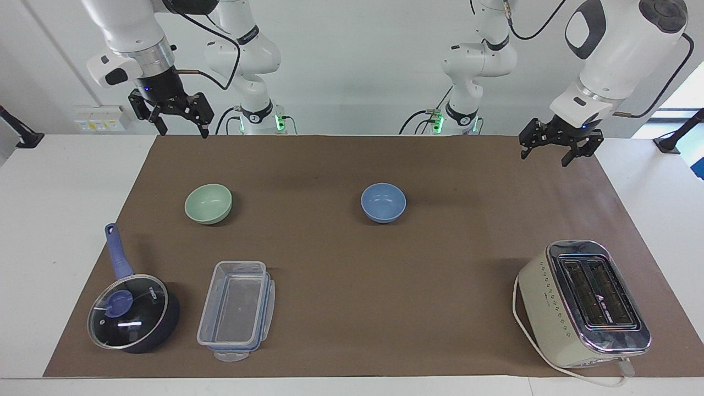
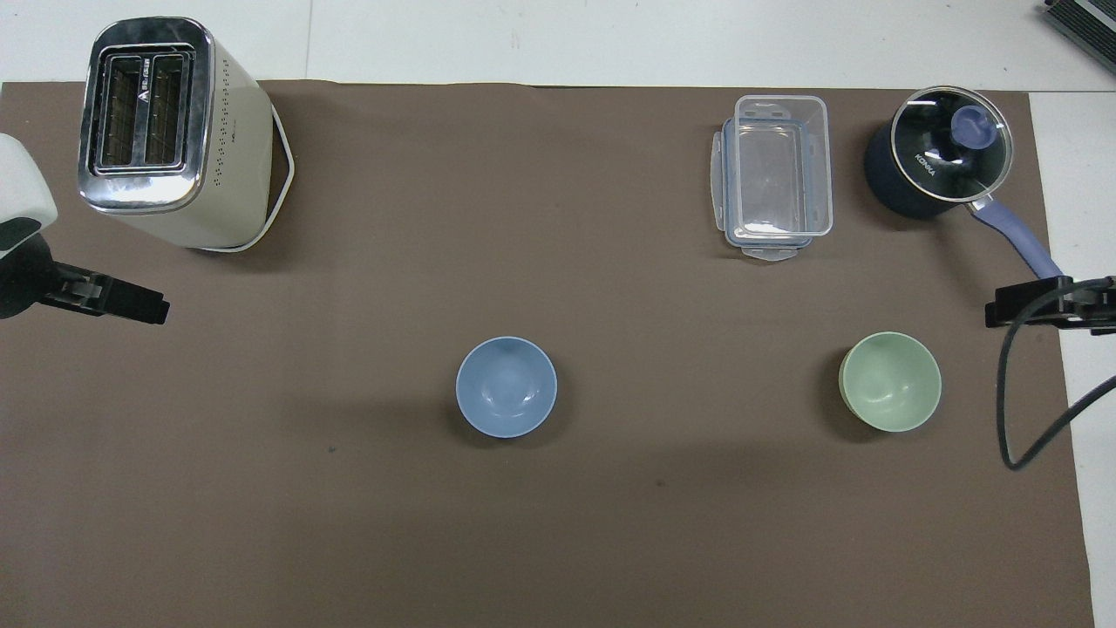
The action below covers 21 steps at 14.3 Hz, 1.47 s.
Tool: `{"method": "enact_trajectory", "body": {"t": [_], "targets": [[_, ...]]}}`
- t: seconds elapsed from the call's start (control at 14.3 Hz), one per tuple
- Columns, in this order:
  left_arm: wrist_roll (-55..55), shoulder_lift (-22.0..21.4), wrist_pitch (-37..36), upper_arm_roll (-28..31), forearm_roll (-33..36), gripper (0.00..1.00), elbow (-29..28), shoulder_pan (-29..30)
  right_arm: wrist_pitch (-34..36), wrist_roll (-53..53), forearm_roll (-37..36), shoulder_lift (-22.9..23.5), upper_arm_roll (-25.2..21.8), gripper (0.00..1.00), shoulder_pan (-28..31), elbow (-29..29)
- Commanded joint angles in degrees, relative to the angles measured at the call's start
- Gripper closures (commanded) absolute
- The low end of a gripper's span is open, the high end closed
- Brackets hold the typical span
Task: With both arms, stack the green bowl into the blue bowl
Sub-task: 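Reach the right gripper to the green bowl rim and grasp it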
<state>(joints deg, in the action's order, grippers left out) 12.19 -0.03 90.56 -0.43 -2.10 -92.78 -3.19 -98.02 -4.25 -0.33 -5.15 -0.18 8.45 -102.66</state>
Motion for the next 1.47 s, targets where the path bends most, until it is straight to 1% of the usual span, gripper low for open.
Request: {"method": "enact_trajectory", "body": {"t": [0.0, 0.14, 0.35, 0.42, 0.49, 0.63, 0.84, 0.98, 1.05, 1.12, 1.19, 1.26, 1.4], "targets": [[-0.6, 3.5, -3.6, -0.6, 1.8, 0.0, 5.9, 0.8, -9.6, -3.7, -0.6, 0.2, 0.4, 0.0, 2.2, -10.3], [-4.0, 2.6, -3.1, -0.8, 2.4, 0.0, 4.4, 0.6, -15.2, -6.2, -0.1, 1.5, 0.4, 0.0, 3.0, -14.8], [-6.1, 1.8, -2.8, -0.8, 2.4, 0.0, 3.2, 0.3, -25.9, -7.4, 0.2, 2.8, 0.4, 0.0, 3.3, -22.6], [-6.2, 0.9, -2.2, -0.7, 2.4, 0.0, 2.0, 0.4, -27.2, -8.3, 0.2, 3.1, 0.4, 0.0, 3.4, -23.8], [-6.2, -0.1, -0.6, -0.8, 2.4, 0.0, 0.1, 0.6, -29.3, -10.1, 0.2, 4.7, 0.4, 0.0, 4.2, -24.9], [-6.1, -2.0, 0.8, -0.8, 2.4, 0.0, -2.7, 0.6, -34.3, -13.8, 0.2, 5.1, 0.4, 0.0, 5.7, -28.2], [-6.0, -1.7, 0.9, -0.8, 2.4, 0.0, -2.2, 0.6, -37.4, -14.0, 0.2, 6.1, 0.4, 0.0, 6.8, -30.7], [-5.9, -1.6, 1.0, -0.8, 2.4, 0.0, -2.1, 0.6, -37.4, -13.3, 0.2, 6.3, 0.4, 0.0, 6.8, -31.1], [-5.9, -1.6, 1.0, -0.8, 2.4, 0.0, -2.1, 0.6, -37.3, -13.3, 0.2, 6.3, 0.4, 0.03, 6.8, -31.1], [-5.9, -1.6, 1.0, -0.8, 2.4, 0.0, -2.1, 0.5, -37.3, -13.4, 0.2, 6.5, 0.4, 0.29, 6.9, -31.3], [-5.8, -1.6, 0.9, -0.8, 2.4, 0.0, -2.0, 0.6, -37.1, -13.4, 0.2, 6.6, 0.4, 0.67, 6.9, -31.2], [-5.8, -1.6, 0.7, -0.9, 2.4, 0.0, -2.0, 0.6, -37.1, -13.4, 0.2, 6.6, 0.4, 1.0, 6.9, -31.2], [-5.9, -1.7, 0.8, -0.9, 2.3, 0.0, -2.0, 0.6, -37.0, -13.1, 0.3, 6.6, 0.4, 1.0, 6.9, -31.1]]}}
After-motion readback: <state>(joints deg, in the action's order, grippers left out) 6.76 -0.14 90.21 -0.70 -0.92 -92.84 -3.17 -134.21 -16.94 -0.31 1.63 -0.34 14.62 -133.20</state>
